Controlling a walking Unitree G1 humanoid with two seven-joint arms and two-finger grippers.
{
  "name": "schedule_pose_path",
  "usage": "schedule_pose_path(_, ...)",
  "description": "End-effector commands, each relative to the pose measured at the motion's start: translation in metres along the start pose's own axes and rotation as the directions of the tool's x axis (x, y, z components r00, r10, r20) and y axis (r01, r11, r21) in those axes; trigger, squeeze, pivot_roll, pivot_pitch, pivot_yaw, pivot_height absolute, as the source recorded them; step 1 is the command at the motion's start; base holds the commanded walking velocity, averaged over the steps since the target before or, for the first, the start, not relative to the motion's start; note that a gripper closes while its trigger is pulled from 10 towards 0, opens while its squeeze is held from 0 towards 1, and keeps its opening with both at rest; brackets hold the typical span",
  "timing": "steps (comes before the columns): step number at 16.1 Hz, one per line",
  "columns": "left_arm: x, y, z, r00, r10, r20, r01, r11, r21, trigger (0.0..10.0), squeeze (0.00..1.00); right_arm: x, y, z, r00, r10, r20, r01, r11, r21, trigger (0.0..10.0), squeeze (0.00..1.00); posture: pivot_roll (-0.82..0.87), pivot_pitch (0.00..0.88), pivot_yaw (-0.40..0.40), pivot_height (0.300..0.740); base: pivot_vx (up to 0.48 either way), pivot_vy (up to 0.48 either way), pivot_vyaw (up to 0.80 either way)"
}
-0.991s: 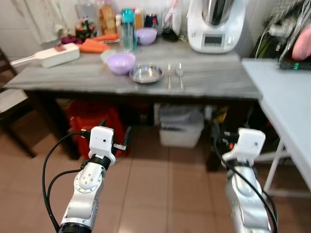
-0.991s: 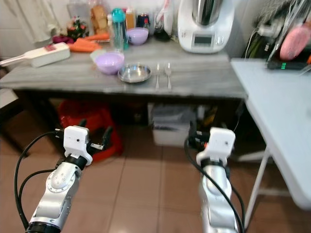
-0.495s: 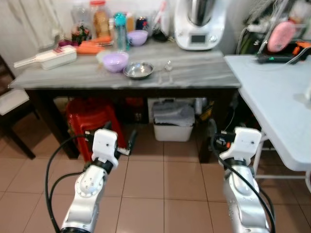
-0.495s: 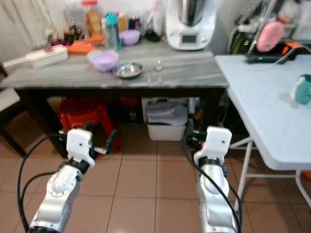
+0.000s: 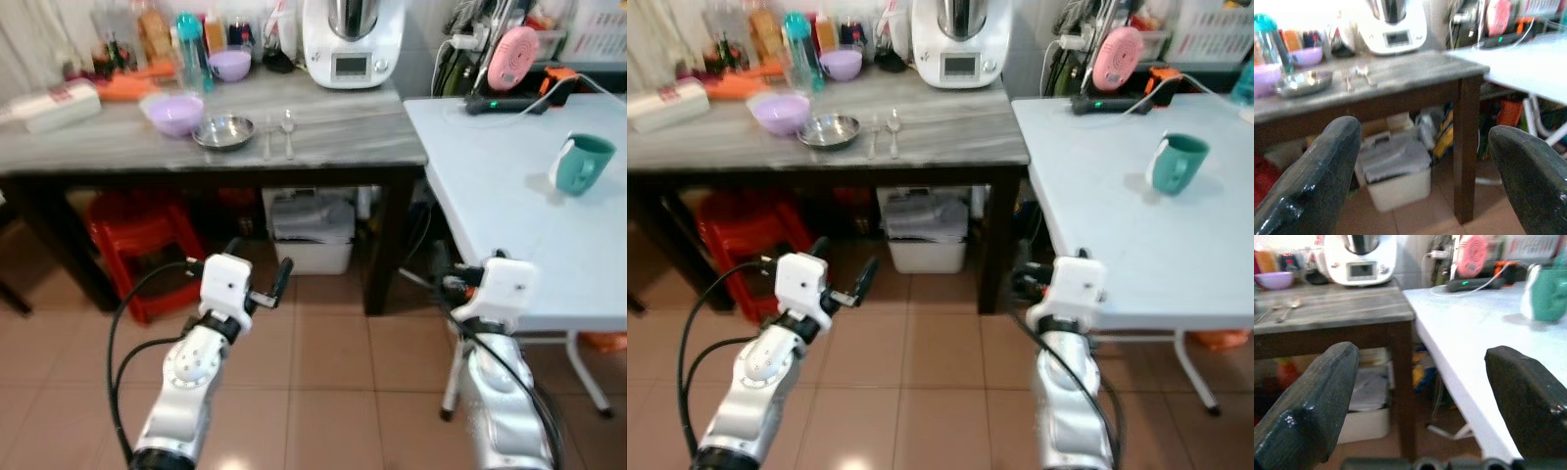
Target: Setting the table
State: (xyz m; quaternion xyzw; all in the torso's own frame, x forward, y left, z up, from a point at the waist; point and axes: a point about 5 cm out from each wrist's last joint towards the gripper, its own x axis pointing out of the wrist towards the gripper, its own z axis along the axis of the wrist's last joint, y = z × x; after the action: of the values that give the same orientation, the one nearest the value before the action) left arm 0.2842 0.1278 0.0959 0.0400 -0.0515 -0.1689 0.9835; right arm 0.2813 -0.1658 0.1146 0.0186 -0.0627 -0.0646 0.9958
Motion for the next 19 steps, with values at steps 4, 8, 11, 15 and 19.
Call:
schedule_pose_path(4,0.0042,-0.0004,0.0052,1.000,-0.014,0.022,0.014,1.000,-0.005,10.0,0.00,0.0023,-0.0002,0.0009,1.000,-0.010,0.012,0.010,1.000,-0.001,10.0,0.00,0.02,0.000,0.054,0.740,0.000,-0.480,0.00)
schedule_pose_path(8,0.0039,0.0008,0.0053,1.000,-0.011,0.021,0.011,1.000,-0.007,10.0,0.00,0.0011,0.0023,0.0002,1.000,-0.007,0.010,0.007,1.000,0.003,10.0,0.00,0.02,0.000,0.055,0.740,0.000,-0.480,0.00)
schedule_pose_path(11,0.0025,-0.0008,0.0043,1.000,-0.015,0.020,0.015,1.000,-0.003,10.0,0.00,0.0000,0.0024,-0.0011,1.000,-0.008,0.007,0.008,1.000,0.005,10.0,0.00,0.02,0.000,0.053,0.740,0.000,-0.365,0.00)
schedule_pose_path(15,0.0019,0.0000,0.0087,0.998,-0.024,0.060,0.027,0.998,-0.053,10.0,0.00,0.0004,0.0026,-0.0015,1.000,-0.006,0.005,0.006,1.000,0.005,10.0,0.00,0.02,0.000,0.051,0.740,0.000,0.000,0.00)
schedule_pose_path(19,0.0019,0.0011,0.0071,0.999,-0.002,0.044,0.005,0.997,-0.078,10.0,0.00,0.0004,0.0028,-0.0017,1.000,-0.002,0.003,0.002,1.000,0.000,10.0,0.00,0.02,0.000,0.047,0.740,0.000,0.000,0.00)
